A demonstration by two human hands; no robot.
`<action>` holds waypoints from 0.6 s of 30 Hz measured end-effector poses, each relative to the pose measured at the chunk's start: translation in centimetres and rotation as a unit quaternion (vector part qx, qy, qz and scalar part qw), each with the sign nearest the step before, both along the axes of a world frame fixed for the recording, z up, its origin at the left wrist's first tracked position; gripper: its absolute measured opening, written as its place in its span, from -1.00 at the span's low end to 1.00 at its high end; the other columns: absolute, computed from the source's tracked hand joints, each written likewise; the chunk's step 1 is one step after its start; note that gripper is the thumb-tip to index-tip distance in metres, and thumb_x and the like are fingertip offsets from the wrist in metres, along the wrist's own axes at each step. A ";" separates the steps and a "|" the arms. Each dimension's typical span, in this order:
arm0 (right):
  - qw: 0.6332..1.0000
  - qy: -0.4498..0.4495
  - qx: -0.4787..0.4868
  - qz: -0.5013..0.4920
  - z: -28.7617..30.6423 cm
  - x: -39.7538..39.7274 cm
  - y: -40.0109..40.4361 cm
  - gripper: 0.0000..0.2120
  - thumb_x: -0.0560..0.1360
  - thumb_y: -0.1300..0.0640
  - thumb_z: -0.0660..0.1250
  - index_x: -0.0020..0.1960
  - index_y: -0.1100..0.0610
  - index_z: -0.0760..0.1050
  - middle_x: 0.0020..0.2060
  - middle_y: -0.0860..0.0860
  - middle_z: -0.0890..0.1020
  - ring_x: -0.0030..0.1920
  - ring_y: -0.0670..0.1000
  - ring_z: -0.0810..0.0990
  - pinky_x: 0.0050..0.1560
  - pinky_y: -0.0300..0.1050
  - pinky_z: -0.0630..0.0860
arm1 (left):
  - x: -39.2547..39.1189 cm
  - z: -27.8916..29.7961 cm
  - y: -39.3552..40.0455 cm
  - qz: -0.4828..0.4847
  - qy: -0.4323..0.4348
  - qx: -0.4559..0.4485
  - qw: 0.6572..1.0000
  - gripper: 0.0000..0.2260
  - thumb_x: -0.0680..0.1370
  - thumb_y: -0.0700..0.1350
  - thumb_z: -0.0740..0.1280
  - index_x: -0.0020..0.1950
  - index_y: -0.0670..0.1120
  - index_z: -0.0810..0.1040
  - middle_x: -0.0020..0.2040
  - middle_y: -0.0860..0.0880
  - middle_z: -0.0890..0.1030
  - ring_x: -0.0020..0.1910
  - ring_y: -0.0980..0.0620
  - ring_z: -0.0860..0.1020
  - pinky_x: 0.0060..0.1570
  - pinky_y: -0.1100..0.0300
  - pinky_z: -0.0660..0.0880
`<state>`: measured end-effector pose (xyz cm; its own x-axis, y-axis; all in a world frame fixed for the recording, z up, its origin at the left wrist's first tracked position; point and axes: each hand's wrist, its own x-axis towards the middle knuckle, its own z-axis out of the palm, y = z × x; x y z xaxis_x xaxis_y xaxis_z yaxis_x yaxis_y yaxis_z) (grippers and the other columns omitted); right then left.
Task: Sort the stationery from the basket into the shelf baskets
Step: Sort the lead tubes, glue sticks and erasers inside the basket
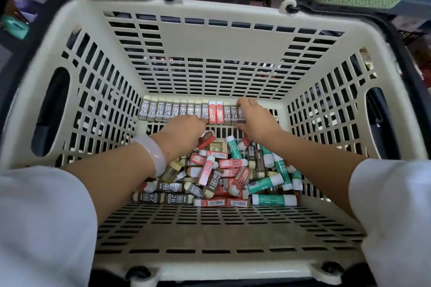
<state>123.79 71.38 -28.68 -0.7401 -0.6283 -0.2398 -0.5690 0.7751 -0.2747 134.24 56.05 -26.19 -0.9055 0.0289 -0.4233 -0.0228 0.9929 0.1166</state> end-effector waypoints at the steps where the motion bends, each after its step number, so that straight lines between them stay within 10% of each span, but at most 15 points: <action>1: 1.000 0.005 -0.001 -0.004 0.1 0.0 -0.2 -0.59 0.45 0.17 0.38 0.21 0.17 0.28 0.14 0.15 0.45 0.02 0.17 0.54 -0.12 -0.06 0.45 | 0.0 0.4 -0.3 0.012 0.004 0.004 1.000 -0.69 0.50 -0.32 0.19 0.24 -0.21 0.38 -0.15 -0.09 0.48 -0.22 -0.03 0.45 -0.30 0.16 0.43; 6: 1.000 0.006 0.028 -0.006 0.9 0.0 -0.3 -0.62 0.47 0.13 0.36 0.20 0.17 0.32 0.15 0.11 0.44 0.07 0.12 0.50 -0.01 -0.05 0.48 | -0.3 2.4 -1.7 0.152 0.058 0.124 0.979 -0.84 0.50 -0.21 0.29 0.05 -0.24 0.49 -0.10 -0.15 0.54 -0.12 -0.12 0.55 -0.17 0.10 0.51; 9: 0.986 -0.092 -0.116 -0.079 2.6 0.5 -0.9 -0.75 0.52 0.02 0.29 0.11 0.15 0.45 0.00 0.00 0.49 -0.05 -0.04 0.50 -0.06 -0.24 0.46 | -0.5 2.6 -0.7 0.233 0.069 0.230 0.942 -0.87 0.49 -0.15 0.36 -0.01 -0.16 0.52 -0.16 -0.03 0.50 -0.15 0.00 0.49 -0.23 0.19 0.43; 13: 0.839 -0.415 -0.312 -0.162 4.4 2.2 -1.8 -0.92 0.53 0.14 0.28 0.00 0.13 0.46 -0.24 0.05 0.62 -0.27 -0.09 0.60 -0.19 -0.27 0.57 | -0.8 1.8 0.8 0.290 0.102 0.321 0.896 -0.88 0.48 -0.15 0.38 -0.11 -0.08 0.44 -0.30 0.09 0.44 -0.31 0.15 0.42 -0.36 0.38 0.35; 18: 0.835 -0.341 -0.311 -0.300 3.9 0.7 -0.5 -0.86 0.50 0.25 0.32 -0.18 0.12 0.37 -0.23 0.08 0.56 -0.26 -0.06 0.57 -0.14 -0.20 0.57 | -0.3 0.9 0.0 0.230 0.110 0.278 0.926 -0.92 0.53 -0.17 0.30 0.00 -0.12 0.47 -0.14 0.03 0.52 -0.24 0.13 0.48 -0.32 0.35 0.42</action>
